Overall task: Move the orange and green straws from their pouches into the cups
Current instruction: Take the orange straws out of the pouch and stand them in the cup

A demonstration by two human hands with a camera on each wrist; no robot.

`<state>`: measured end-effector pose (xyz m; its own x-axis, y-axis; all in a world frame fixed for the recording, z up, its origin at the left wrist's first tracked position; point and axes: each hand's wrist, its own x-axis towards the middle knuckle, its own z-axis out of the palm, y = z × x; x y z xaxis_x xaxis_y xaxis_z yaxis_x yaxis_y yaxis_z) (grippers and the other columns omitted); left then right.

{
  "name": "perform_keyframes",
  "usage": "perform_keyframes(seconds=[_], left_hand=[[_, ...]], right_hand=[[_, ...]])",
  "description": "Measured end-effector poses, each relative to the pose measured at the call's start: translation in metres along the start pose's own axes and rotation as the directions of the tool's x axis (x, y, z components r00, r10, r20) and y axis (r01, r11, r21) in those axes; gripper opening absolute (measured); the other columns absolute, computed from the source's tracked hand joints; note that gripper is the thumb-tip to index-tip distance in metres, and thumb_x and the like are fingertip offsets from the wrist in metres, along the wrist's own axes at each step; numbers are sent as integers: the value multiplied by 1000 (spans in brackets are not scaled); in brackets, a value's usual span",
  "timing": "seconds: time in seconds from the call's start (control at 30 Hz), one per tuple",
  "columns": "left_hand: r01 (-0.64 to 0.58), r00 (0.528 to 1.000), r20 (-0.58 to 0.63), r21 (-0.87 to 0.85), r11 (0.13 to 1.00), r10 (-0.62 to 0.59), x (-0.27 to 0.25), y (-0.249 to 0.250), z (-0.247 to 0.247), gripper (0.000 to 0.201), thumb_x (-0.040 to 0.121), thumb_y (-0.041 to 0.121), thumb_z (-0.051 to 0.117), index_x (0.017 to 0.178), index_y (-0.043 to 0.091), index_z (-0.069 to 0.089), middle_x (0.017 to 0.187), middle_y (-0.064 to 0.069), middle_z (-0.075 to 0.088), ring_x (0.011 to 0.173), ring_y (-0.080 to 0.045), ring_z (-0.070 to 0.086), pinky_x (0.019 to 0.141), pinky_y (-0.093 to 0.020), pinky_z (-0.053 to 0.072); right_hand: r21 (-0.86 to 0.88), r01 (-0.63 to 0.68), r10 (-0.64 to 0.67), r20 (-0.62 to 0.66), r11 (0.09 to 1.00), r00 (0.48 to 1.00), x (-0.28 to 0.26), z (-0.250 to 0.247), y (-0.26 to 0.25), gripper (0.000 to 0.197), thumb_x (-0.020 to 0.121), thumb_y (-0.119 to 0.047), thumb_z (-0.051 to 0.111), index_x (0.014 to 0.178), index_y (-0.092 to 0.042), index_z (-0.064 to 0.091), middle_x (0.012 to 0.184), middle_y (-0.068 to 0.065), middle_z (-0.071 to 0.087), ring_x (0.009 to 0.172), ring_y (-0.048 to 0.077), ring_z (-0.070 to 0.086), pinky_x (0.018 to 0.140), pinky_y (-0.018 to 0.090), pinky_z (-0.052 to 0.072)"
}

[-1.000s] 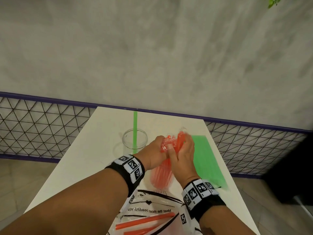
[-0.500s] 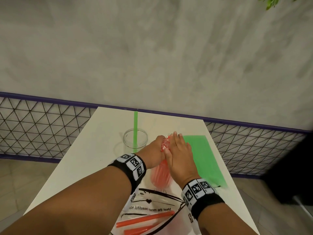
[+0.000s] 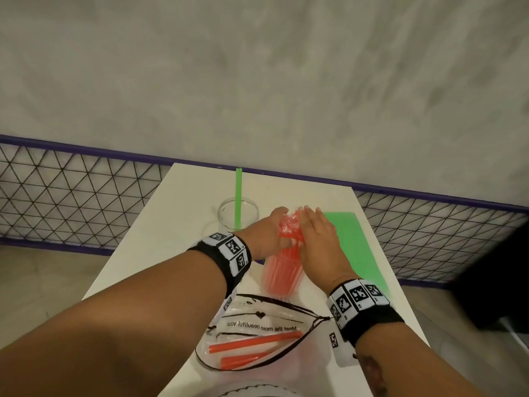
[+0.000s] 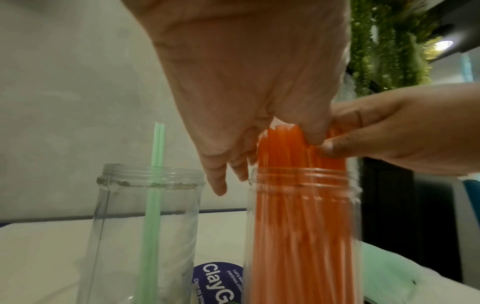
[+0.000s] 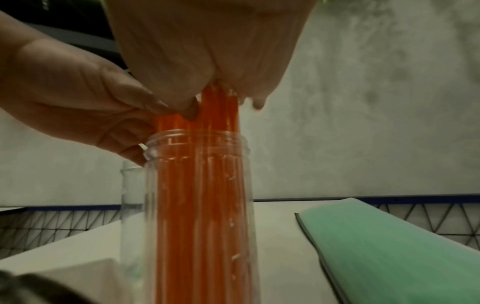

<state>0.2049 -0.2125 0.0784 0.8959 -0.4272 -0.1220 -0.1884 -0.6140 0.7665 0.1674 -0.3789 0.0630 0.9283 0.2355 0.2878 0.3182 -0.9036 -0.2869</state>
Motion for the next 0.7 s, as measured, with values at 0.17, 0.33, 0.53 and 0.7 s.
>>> perform_keyframes(seconds=[0.17, 0.33, 0.53, 0.7], left_hand=[[24, 956, -270, -315, 949, -114, -39, -10, 4, 63, 84, 39, 76, 129, 15, 41, 128, -7, 55, 112, -21, 59, 88, -35, 54], [184, 981, -66, 0, 983, -184, -86, -58, 7, 19, 84, 22, 76, 87, 5, 69, 103, -7, 66, 98, -19, 61, 82, -29, 44], [232, 847, 307, 519, 822, -433, -108, -98, 36, 31, 92, 18, 63, 123, 13, 67, 130, -5, 64, 115, -20, 59, 79, -19, 46], [223, 966, 51, 317, 922, -252, -103, -114, 50, 58, 87, -7, 49, 140, 18, 53, 138, -6, 46, 116, -25, 58, 99, -33, 47]], right_hand=[[62, 177, -131, -453, 982, 882, -23, -8, -39, 57, 76, -17, 49, 132, -6, 51, 136, 15, 47, 134, 28, 36, 115, 40, 26], [181, 279, -299, 93, 943, 950, -49, 22, -67, 22, 82, -4, 54, 99, -12, 67, 93, 3, 62, 86, 19, 56, 73, 26, 42], [58, 275, -231, 718, 960, 656, -59, 73, -76, 28, 91, -18, 55, 116, -12, 66, 113, 8, 65, 97, 26, 60, 80, 32, 47], [-17, 298, -165, 802, 954, 573, -69, 90, -75, 26, 88, -33, 64, 105, -14, 61, 101, 7, 61, 81, 24, 56, 69, 31, 44]])
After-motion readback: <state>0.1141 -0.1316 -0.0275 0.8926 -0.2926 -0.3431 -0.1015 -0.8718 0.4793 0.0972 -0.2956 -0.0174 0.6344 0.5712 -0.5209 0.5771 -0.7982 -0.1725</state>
